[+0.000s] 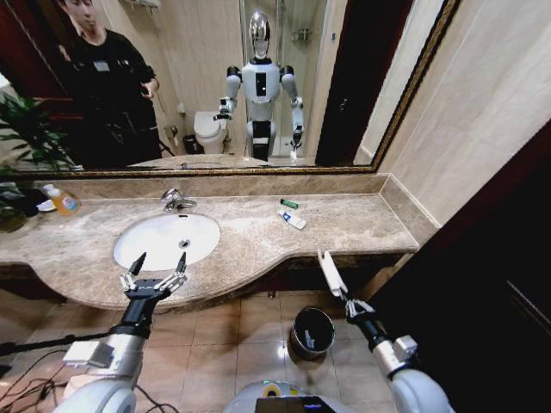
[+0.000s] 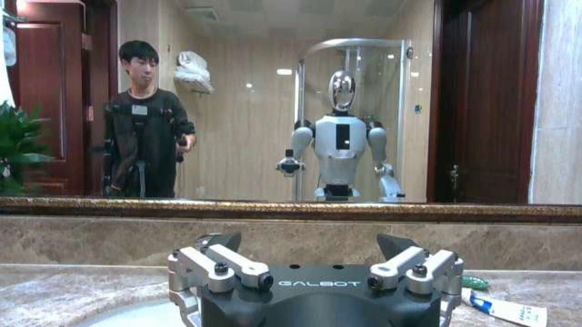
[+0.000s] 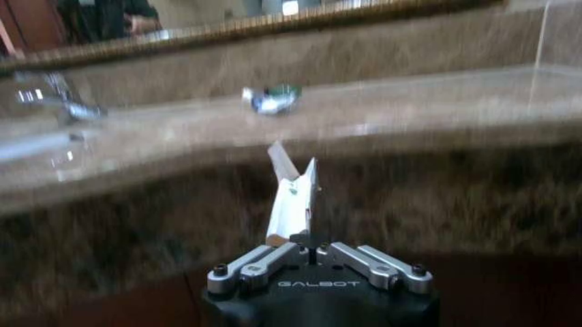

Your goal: Pick up the trash from the sink and place it in the trash bin.

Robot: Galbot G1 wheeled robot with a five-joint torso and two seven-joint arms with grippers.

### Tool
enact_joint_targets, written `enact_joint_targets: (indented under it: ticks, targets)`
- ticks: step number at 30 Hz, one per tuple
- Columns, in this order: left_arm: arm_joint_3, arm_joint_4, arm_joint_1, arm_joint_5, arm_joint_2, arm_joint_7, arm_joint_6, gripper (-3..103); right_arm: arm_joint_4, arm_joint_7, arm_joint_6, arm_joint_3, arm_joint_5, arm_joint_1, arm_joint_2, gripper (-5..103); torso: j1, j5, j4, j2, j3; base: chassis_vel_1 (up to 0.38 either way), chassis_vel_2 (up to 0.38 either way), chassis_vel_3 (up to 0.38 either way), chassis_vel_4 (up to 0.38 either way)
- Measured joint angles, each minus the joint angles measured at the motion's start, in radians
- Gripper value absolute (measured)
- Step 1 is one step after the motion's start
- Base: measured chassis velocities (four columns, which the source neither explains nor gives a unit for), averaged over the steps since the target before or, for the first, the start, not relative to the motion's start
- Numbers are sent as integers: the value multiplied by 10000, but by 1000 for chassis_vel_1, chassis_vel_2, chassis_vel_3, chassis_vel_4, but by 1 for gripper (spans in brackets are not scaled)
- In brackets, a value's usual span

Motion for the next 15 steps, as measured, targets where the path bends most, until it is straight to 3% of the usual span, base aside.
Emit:
enact_joint_targets:
  ticks: [6,15]
  targets:
    - [0,0,0,0,0,0,0,100,-2114,267,-138,-516,-468,1091,462,0,0,1,1,0,1,0,0,0,0]
    - [0,0,0,-1,0,0,0,100,-5481,1274,110,-1098,-975,2702,1077,0,1,0,1,0,1,0,0,0,0]
